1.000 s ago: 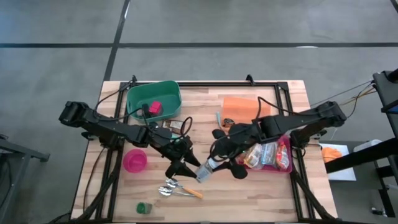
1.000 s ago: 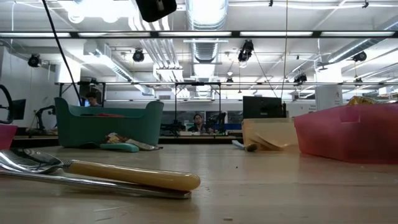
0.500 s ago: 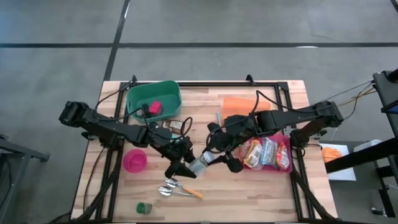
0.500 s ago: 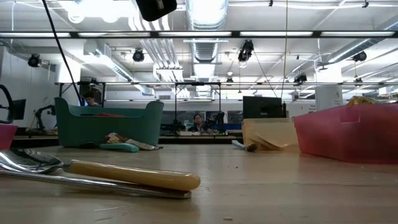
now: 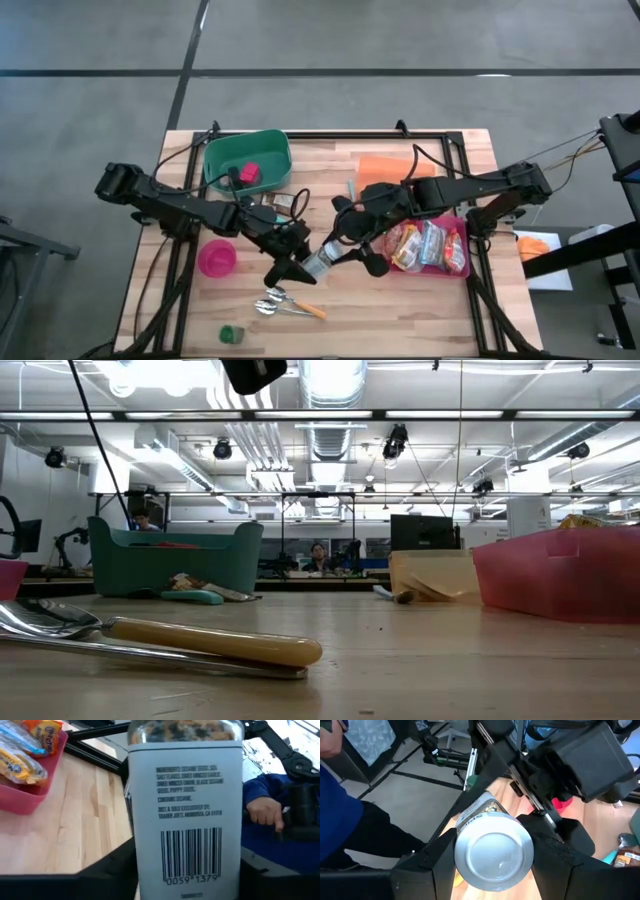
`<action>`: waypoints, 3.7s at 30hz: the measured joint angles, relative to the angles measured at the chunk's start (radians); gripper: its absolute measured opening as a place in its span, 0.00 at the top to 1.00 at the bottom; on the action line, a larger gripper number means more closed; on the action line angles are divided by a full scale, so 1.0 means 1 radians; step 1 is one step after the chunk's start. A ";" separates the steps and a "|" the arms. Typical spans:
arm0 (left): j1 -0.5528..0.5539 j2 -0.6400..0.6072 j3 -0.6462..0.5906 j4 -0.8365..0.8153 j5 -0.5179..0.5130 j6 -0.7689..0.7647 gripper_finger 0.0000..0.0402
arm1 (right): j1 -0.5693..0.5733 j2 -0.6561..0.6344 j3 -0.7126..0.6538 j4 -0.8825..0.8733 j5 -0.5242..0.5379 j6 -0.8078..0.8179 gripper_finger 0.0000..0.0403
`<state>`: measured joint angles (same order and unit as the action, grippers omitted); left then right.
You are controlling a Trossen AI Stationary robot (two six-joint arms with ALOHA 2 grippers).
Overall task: Pick & Place Food Item
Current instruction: Put the white seasoning bottle into the green bin
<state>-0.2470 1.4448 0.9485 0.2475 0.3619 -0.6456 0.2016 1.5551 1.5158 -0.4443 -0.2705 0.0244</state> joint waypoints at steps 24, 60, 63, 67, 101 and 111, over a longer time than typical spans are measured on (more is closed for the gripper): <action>0.001 -0.021 0.001 0.007 -0.043 -0.030 0.55 | -0.014 -0.052 -0.001 0.003 0.125 0.257 0.11; 0.000 -0.100 0.001 0.321 -0.594 0.336 0.55 | 0.024 -0.046 -0.007 0.345 0.455 0.313 0.10; 0.000 -0.099 0.001 0.334 -0.563 0.336 0.55 | 0.023 -0.031 -0.008 0.367 0.452 0.303 0.10; -0.003 -0.100 0.001 0.342 -0.541 0.335 0.55 | 0.023 -0.028 -0.005 0.387 0.453 0.268 0.10; -0.004 -0.099 -0.001 0.349 -0.527 0.368 0.43 | 0.021 0.006 -0.004 0.480 0.390 0.189 0.51; -0.005 -0.101 0.002 0.238 -0.509 0.268 0.04 | 0.026 0.006 -0.005 0.479 0.314 0.177 0.51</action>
<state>-0.2524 1.3434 0.9504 0.4856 -0.1474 -0.3773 0.2279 1.5616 1.5112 0.0345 0.0437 0.2016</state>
